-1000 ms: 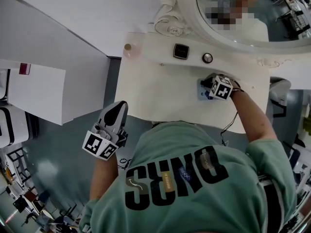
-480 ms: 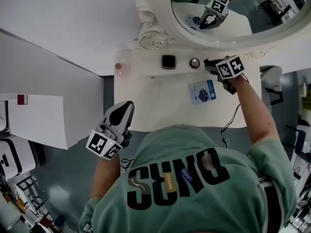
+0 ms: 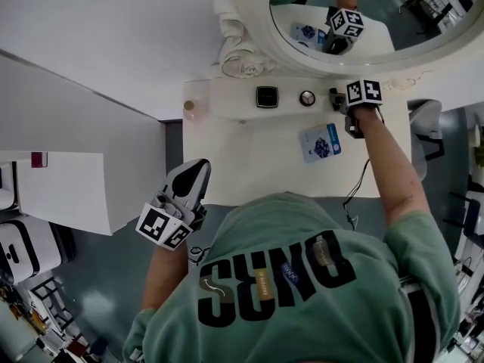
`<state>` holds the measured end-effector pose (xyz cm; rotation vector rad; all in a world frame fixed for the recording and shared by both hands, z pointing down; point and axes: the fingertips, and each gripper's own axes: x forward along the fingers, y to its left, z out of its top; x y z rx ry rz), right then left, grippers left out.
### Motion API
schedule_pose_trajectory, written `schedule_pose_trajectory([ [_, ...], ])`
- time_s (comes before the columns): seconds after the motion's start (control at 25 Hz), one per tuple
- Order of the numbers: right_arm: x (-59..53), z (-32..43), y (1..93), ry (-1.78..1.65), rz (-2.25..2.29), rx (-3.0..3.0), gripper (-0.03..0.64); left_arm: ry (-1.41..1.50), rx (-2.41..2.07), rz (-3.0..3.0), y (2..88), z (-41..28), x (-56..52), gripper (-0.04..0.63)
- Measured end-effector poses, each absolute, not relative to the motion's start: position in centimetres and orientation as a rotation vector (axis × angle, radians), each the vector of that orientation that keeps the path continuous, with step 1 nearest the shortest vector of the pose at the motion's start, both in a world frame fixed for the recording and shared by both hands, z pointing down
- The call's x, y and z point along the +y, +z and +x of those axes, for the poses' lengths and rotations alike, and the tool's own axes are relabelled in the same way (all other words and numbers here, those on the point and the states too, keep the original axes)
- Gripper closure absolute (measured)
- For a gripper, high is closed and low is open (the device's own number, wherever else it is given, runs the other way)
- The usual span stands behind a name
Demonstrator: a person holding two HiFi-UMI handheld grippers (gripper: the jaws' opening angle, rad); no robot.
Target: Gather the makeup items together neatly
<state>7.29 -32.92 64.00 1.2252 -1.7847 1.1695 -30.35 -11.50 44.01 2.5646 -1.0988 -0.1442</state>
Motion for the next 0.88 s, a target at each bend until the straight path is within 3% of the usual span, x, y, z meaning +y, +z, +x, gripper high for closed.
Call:
schedule_pose_trajectory([
  [0.12, -32.9, 7.4, 63.4, 1.178, 1.261, -1.812, 0.452, -0.141, -1.090, 2.571, 44.0, -30.1, -11.4, 0.588],
  [0.28, -32.2, 7.3, 59.7, 1.139, 1.293, -1.951, 0.436, -0.138, -1.072, 2.585, 43.8, -29.2, -11.2, 0.588],
  [0.44, -29.9, 6.7, 52.8, 0.928, 1.295, -2.254, 0.507, -0.135, -1.045, 2.597, 43.4, -27.7, -11.5, 0.588],
  [0.52, -28.0, 6.9, 49.2, 0.769, 1.300, -2.388, 0.621, -0.130, -1.019, 2.608, 43.3, -26.2, -11.9, 0.588],
  [0.88, -17.5, 10.4, 41.8, 0.513, 1.186, -2.687, 0.623, 0.147, -0.762, 2.701, 46.5, -12.4, -14.2, 0.586],
])
